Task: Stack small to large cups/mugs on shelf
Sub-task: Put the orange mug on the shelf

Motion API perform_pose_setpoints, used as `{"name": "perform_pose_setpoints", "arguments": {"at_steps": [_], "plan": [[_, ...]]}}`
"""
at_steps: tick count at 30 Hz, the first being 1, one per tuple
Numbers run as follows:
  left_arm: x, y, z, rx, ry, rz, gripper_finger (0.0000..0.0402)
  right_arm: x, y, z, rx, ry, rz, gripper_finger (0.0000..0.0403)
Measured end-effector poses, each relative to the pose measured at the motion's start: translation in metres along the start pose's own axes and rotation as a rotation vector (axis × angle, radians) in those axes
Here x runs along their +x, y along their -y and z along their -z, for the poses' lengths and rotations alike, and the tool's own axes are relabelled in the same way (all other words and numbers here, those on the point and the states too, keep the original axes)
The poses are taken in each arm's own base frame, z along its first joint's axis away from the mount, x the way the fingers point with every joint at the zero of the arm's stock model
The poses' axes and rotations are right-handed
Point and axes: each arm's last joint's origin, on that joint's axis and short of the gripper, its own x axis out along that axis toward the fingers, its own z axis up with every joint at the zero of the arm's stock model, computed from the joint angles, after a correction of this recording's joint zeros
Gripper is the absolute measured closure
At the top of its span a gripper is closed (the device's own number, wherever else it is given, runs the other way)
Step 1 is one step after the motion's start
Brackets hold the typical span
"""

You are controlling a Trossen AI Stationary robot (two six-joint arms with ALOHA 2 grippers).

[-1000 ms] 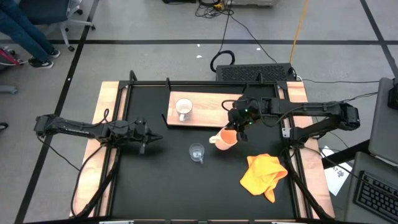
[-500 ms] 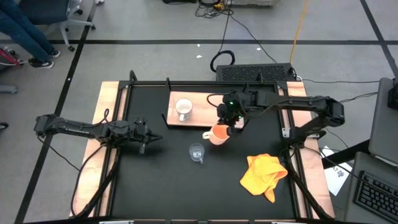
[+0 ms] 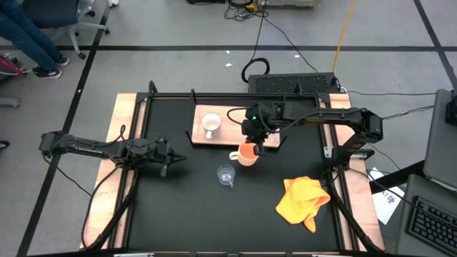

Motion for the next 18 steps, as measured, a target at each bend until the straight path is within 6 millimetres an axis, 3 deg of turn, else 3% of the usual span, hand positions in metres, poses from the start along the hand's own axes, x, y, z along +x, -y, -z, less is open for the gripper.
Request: {"name": "perform_pose_setpoints", "arguments": {"at_steps": [9, 18], "plan": [[0.0, 0.0, 0.0, 0.002, 0.001, 0.0, 0.0401, -0.003, 0.012, 0.001, -0.001, 0.017, 0.026, 0.0399], [0.0, 0.0, -0.001, 0.002, 0.007, 0.0, 0.0401, -0.024, 0.039, -0.003, 0.035, 0.05, 0.087, 0.0399]]}}
